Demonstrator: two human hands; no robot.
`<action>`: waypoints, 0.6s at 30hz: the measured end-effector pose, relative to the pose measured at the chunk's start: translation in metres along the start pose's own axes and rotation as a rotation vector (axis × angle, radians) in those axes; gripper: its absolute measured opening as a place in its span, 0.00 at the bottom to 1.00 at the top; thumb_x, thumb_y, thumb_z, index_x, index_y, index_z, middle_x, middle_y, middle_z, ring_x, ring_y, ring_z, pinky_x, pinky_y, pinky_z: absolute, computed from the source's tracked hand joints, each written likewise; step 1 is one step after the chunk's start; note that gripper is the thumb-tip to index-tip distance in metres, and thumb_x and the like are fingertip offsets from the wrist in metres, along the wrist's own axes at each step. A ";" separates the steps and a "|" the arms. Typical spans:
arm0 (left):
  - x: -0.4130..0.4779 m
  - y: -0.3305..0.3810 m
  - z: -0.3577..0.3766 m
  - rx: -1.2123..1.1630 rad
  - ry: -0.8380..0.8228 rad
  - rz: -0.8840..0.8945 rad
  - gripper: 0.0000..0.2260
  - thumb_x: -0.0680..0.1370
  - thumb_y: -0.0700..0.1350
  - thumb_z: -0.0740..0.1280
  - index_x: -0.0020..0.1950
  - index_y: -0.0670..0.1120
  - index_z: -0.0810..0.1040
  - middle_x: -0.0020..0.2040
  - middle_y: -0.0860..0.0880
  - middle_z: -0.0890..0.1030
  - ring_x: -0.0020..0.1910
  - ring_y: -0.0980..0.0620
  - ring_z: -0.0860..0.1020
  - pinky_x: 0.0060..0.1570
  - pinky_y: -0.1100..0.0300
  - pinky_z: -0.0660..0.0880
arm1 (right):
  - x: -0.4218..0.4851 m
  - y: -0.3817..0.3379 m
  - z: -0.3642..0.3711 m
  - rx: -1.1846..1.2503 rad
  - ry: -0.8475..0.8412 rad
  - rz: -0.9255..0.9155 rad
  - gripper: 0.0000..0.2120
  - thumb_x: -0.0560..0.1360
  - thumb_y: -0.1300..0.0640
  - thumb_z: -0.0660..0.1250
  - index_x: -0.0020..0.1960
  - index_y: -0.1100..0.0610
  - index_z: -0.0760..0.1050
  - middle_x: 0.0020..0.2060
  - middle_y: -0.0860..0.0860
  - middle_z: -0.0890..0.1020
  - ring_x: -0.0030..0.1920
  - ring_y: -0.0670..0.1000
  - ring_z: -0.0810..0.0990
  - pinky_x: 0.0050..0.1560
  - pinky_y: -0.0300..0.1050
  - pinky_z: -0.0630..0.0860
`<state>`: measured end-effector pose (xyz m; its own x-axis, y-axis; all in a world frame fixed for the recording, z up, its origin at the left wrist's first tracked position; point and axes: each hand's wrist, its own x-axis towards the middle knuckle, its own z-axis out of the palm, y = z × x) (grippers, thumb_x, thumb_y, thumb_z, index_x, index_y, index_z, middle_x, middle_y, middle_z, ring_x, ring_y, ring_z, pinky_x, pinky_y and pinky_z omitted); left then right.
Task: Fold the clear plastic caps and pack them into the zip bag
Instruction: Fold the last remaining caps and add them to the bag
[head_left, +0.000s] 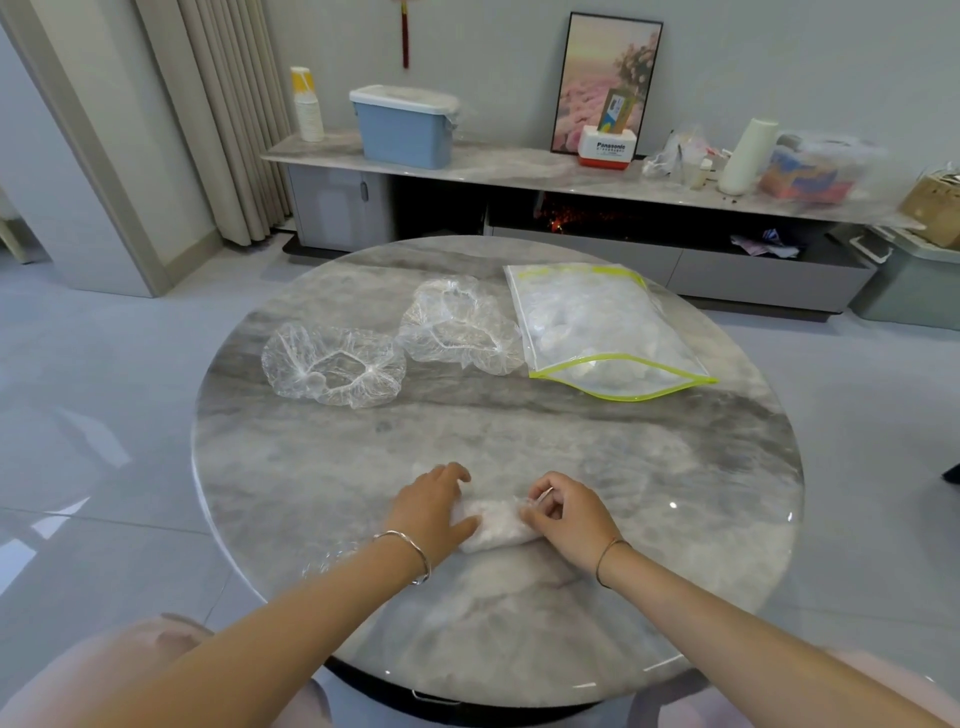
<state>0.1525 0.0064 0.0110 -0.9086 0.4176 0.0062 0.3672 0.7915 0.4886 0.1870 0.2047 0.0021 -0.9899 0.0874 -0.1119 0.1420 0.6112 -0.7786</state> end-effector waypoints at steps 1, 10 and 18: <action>0.000 -0.001 0.000 0.060 0.039 0.081 0.19 0.74 0.50 0.68 0.64 0.51 0.69 0.55 0.54 0.73 0.55 0.52 0.72 0.53 0.62 0.67 | 0.000 0.000 0.001 -0.001 0.003 0.004 0.09 0.70 0.57 0.72 0.42 0.50 0.73 0.32 0.47 0.75 0.32 0.44 0.71 0.38 0.38 0.69; -0.003 -0.002 0.000 0.191 -0.079 0.437 0.15 0.75 0.50 0.57 0.54 0.52 0.81 0.53 0.55 0.80 0.51 0.51 0.77 0.50 0.61 0.69 | 0.003 0.001 -0.005 -0.183 0.049 0.013 0.13 0.69 0.47 0.74 0.47 0.48 0.72 0.48 0.45 0.71 0.50 0.46 0.74 0.55 0.41 0.71; 0.000 0.005 -0.005 -0.194 -0.072 0.040 0.20 0.76 0.54 0.66 0.65 0.51 0.69 0.60 0.56 0.73 0.53 0.55 0.75 0.53 0.65 0.69 | 0.001 -0.025 -0.010 0.207 -0.231 0.043 0.09 0.71 0.61 0.73 0.39 0.53 0.74 0.37 0.50 0.77 0.38 0.46 0.75 0.44 0.37 0.71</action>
<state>0.1535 0.0075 0.0179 -0.8747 0.4837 -0.0301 0.3513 0.6757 0.6481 0.1829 0.1974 0.0273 -0.9600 -0.0857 -0.2667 0.2047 0.4354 -0.8767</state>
